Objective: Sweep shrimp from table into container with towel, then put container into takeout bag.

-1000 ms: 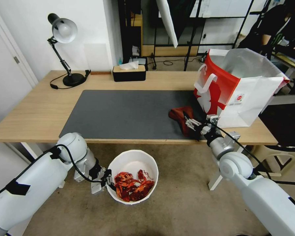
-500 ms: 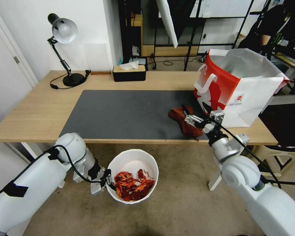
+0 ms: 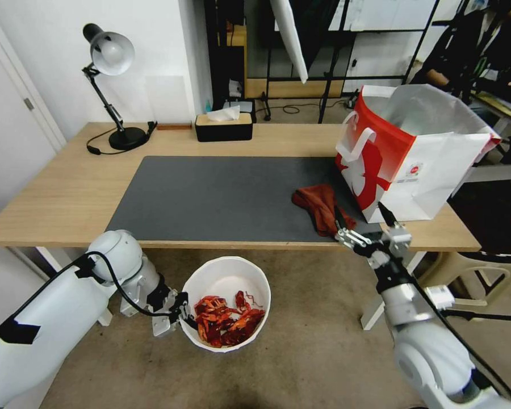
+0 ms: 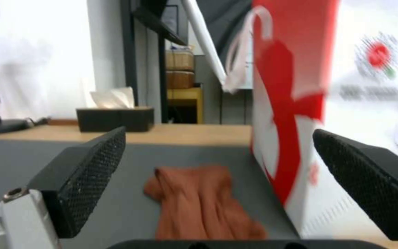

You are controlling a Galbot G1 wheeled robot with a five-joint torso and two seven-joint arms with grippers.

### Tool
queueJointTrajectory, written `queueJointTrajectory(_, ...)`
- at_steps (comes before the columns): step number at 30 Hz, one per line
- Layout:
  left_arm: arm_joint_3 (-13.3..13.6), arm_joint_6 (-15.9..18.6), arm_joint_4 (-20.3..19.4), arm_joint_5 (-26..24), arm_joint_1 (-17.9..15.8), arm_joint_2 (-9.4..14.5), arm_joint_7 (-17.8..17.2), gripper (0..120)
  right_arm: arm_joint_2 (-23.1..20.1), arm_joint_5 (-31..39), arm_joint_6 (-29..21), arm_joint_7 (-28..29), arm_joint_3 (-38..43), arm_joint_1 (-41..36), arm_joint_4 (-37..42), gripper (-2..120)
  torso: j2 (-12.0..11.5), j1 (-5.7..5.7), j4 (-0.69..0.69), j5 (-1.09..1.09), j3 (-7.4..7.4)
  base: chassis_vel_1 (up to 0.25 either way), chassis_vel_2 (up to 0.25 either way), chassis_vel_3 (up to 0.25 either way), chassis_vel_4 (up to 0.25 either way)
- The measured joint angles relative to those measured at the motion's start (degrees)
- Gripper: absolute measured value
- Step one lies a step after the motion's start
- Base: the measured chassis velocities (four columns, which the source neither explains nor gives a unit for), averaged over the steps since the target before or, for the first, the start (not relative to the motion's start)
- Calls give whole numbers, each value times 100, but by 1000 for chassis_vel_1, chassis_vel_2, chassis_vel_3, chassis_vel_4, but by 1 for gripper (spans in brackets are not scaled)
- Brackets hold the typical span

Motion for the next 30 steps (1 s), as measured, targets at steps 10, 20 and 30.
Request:
queueJointTrajectory(10,23,0,-353,-44,156,70,0,0,435,-440,868,-146,165,-494,-501,100,0,0,1,0,1,0,0,0,0)
queueJointTrajectory(20,105,251,-963,-577,-187,508,0,0,488,-567,1017,-199,162,-586,-555,100,-2,0,1,0,1,0,0,0,0)
queueJointTrajectory(30,382,738,-1321,-1667,-1134,1258,-1,0,551,-673,1056,-199,89,-610,-549,100,-2,0,0,-1,1,0,0,0,0)
